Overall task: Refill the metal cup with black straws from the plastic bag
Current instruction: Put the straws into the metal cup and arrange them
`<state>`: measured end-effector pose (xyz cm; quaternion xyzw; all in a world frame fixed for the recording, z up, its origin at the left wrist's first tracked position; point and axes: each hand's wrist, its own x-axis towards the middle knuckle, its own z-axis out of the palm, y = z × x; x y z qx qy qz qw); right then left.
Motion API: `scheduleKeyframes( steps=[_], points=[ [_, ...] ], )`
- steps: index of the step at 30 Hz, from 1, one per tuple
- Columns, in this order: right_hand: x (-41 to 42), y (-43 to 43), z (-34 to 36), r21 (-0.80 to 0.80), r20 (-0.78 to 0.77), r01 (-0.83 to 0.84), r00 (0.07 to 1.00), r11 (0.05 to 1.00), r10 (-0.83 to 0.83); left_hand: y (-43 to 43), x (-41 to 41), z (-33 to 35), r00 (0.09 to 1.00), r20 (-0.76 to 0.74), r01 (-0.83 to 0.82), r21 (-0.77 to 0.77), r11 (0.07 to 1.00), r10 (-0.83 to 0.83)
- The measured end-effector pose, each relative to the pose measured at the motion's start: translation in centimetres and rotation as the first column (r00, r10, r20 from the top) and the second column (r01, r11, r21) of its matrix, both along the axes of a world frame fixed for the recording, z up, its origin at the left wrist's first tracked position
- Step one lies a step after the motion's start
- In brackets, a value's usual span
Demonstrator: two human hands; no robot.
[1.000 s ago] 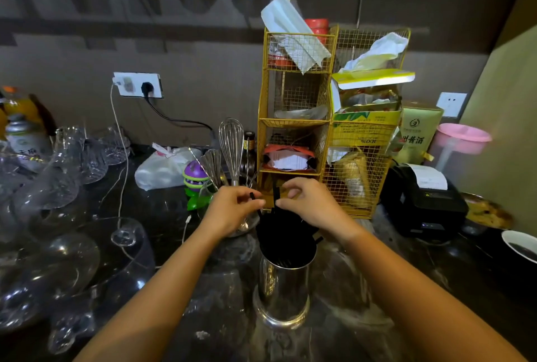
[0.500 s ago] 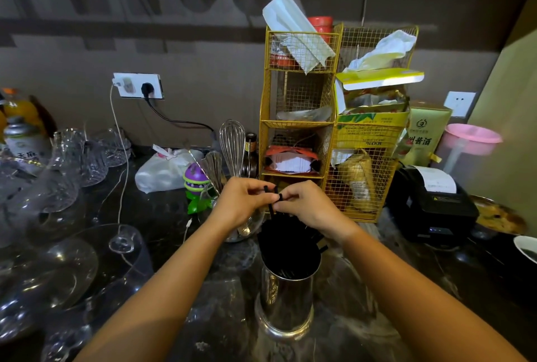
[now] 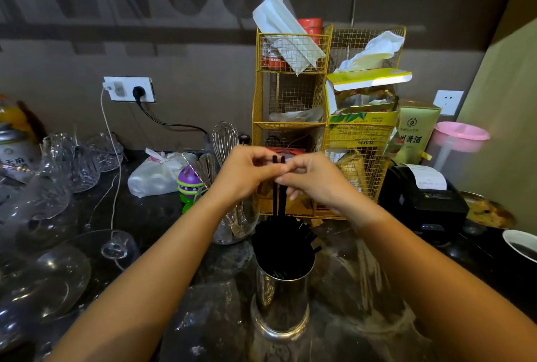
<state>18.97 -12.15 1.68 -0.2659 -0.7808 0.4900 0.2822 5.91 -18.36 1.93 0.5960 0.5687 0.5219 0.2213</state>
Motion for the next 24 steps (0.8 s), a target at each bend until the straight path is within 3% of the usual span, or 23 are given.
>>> scheduleKeyframes(
  steps=[5,11,19,24],
  points=[
    [1.1,-0.6,2.2,0.049,-0.059,0.016,0.998,0.999,-0.013,0.1,0.8,1.4,0.998,0.045,-0.04,0.114,0.993,0.035],
    [1.5,-1.2,2.6,0.029,-0.06,0.02,0.998,0.999,-0.019,-0.2,2.0,3.4,0.999,-0.012,-0.031,0.184,0.982,0.034],
    [2.3,-1.8,4.7,0.179,-0.084,0.076,0.995,0.981,-0.062,-0.8,3.2,5.6,0.998,-0.051,-0.021,0.267,0.963,0.036],
    [3.9,-1.2,5.5,0.119,-0.305,0.273,0.925,0.955,-0.226,-3.1,3.4,4.2,1.0,0.012,0.02,0.233,0.972,-0.024]
  ],
)
